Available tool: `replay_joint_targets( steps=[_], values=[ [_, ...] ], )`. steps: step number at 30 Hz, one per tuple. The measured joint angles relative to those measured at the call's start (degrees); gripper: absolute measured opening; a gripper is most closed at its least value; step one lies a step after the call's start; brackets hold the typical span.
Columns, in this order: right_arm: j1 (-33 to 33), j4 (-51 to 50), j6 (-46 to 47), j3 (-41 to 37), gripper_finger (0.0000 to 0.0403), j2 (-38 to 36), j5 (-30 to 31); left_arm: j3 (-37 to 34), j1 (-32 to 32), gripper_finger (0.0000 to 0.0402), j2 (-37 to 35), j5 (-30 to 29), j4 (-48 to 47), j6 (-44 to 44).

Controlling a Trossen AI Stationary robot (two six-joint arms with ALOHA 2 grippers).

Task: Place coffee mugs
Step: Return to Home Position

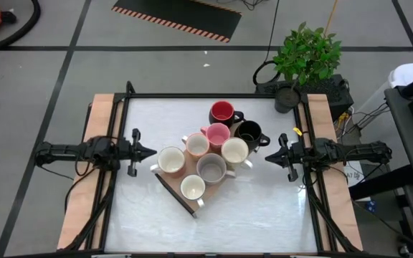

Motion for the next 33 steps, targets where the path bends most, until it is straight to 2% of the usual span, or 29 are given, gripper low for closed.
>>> replay_joint_targets(
  steps=[4,11,33],
  values=[
    [0.00,0.00,0.00,0.00,0.0000,0.00,0.00,-0.01,2.45,0.0001,0.00,1.28,-0.11,-0.86],
    [0.00,0.00,0.00,0.00,0.0000,0.02,-0.02,-0.06,4.65,0.0001,0.30,2.23,-0.06,-9.09],
    [0.00,-0.02,-0.01,0.00,0.0000,0.02,-0.03,-0.06,4.74,0.0001,0.96,2.03,0.11,-9.12]
  ],
)
